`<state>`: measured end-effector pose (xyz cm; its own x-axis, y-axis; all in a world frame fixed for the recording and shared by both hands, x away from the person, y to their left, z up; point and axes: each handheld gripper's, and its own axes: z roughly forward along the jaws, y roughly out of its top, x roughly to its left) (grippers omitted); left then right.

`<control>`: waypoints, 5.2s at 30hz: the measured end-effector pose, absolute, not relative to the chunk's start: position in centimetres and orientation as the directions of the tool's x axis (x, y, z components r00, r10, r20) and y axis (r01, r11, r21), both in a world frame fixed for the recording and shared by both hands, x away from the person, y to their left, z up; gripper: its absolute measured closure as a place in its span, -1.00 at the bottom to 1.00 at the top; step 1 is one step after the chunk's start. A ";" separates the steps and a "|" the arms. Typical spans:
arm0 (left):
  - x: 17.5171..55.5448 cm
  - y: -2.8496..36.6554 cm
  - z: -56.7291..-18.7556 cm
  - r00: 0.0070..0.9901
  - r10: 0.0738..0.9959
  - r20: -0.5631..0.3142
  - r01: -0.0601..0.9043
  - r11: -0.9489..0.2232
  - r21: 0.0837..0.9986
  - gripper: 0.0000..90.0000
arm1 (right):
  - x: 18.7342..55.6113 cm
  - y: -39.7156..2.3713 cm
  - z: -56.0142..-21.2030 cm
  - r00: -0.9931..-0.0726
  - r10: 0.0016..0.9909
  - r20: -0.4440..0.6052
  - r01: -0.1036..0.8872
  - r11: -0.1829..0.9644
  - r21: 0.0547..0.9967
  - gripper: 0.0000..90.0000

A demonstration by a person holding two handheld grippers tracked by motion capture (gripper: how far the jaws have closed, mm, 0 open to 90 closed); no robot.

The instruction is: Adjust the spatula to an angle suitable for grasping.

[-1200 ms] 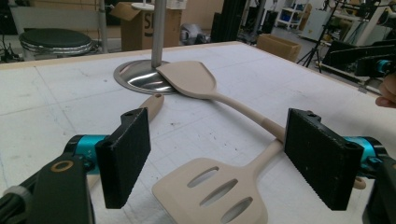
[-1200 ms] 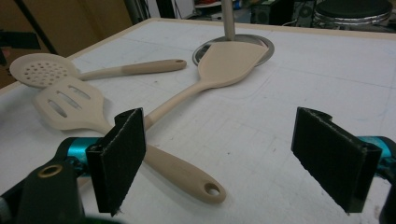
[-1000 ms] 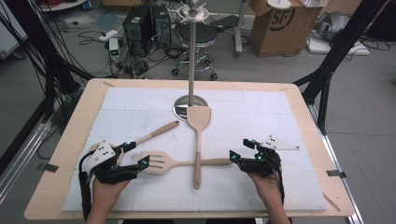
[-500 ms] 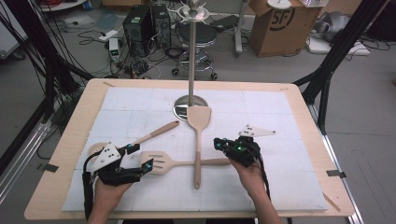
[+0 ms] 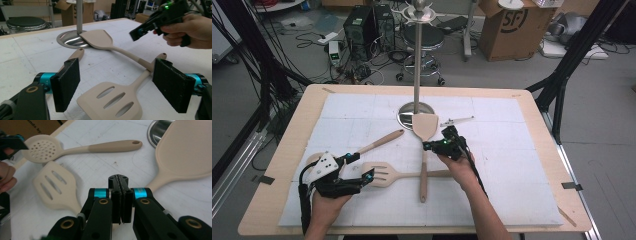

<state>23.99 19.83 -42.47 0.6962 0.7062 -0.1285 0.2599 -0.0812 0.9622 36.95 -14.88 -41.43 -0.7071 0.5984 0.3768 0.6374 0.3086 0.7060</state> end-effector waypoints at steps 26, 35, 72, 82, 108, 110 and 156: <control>23.6 20.2 -42.5 0.697 0.706 -0.127 0.261 -0.085 0.962 -0.48 | 38.8 -11.0 -43.8 -0.666 0.730 0.155 0.678 0.505 0.534 1.00; 23.0 20.8 -42.5 0.687 0.715 -0.128 0.262 -0.080 0.962 -0.48 | 38.8 -13.5 -42.6 -0.604 0.773 0.195 0.723 0.427 0.543 1.00; 23.2 19.9 -42.5 0.705 0.697 -0.129 0.267 -0.093 0.959 -0.47 | 40.4 -17.4 -43.3 -0.501 0.865 0.033 0.735 0.405 0.544 1.00; 23.0 19.7 -42.5 0.711 0.692 -0.125 0.267 -0.101 0.958 -0.47 | 39.4 -22.3 -43.1 -0.429 0.899 0.091 0.787 0.323 0.525 1.00; 22.8 19.2 -42.3 0.715 0.688 -0.121 0.261 -0.103 0.960 -0.46 | 35.4 -25.8 -41.9 -0.490 0.859 0.151 0.720 0.301 0.625 1.00; 22.8 19.2 -42.3 0.715 0.689 -0.119 0.260 -0.105 0.960 -0.46 | 36.4 -24.7 -42.0 -0.497 0.860 0.119 0.723 0.333 0.605 1.00; 23.3 18.3 -42.5 0.735 0.664 -0.134 0.270 -0.106 0.957 -0.46 | 27.1 -33.8 -43.5 -0.419 0.863 0.282 0.748 0.152 0.645 1.00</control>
<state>23.31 18.34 -42.51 0.7353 0.6644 -0.1336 0.2699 -0.1063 0.9570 27.06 -33.84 -43.51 -0.4187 0.8632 0.2819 0.7485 0.1522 0.6455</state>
